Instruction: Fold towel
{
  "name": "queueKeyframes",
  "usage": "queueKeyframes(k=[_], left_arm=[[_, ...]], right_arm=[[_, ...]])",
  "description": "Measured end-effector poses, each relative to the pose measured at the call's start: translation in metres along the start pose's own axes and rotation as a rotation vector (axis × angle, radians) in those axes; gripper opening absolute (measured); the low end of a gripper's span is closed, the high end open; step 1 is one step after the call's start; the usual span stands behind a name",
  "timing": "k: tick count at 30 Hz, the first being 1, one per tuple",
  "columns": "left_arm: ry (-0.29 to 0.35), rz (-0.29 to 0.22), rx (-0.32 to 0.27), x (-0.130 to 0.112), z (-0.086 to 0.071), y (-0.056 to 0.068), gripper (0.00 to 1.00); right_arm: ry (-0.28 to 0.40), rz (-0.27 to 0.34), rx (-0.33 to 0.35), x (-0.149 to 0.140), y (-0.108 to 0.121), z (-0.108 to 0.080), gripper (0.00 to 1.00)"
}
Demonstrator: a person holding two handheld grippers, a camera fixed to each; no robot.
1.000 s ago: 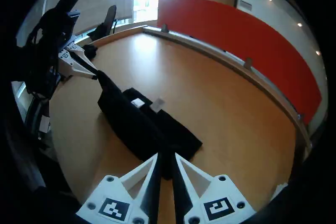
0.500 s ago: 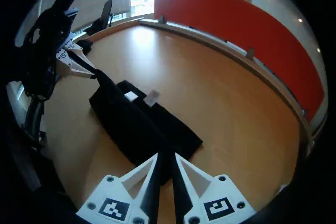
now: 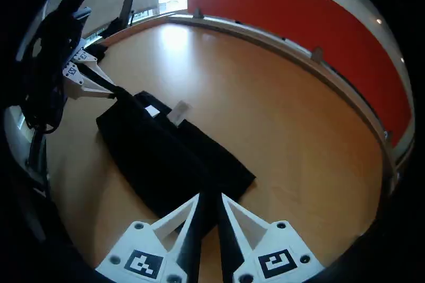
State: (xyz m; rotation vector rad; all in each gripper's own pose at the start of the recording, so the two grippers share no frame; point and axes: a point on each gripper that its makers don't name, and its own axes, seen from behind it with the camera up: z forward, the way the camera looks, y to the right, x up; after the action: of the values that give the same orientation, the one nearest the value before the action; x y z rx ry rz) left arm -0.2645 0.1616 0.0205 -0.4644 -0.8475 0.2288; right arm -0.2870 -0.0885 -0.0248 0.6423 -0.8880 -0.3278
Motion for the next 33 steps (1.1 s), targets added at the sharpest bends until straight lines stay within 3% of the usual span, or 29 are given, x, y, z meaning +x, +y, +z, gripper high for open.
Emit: queueKeyframes(k=[5,12,18,28,30,32,33], left_arm=[[-0.001,0.023,0.025,0.0,0.01,-0.005,0.33],[-0.02,0.052,0.058,-0.003,0.019,-0.014,0.57],[-0.023,0.054,0.076,-0.001,0.022,-0.02,0.68],[0.001,0.05,0.127,0.008,0.017,-0.039,0.81],[0.01,0.045,0.128,0.01,0.014,-0.041,0.85],[0.018,0.04,0.126,0.013,0.011,-0.042,0.91],[0.022,0.036,0.125,0.014,0.009,-0.042,0.92]], right_arm=[[-0.005,0.005,-0.033,-0.001,0.008,0.009,0.21],[-0.014,-0.006,-0.074,-0.001,0.017,0.015,0.44],[-0.011,-0.017,-0.095,0.003,0.024,0.017,0.61],[0.014,-0.027,-0.15,0.016,0.041,0.017,0.68],[0.025,-0.025,-0.158,0.019,0.043,0.016,0.76],[0.036,-0.023,-0.161,0.021,0.043,0.014,0.94],[0.043,-0.021,-0.161,0.022,0.043,0.013,0.98]])
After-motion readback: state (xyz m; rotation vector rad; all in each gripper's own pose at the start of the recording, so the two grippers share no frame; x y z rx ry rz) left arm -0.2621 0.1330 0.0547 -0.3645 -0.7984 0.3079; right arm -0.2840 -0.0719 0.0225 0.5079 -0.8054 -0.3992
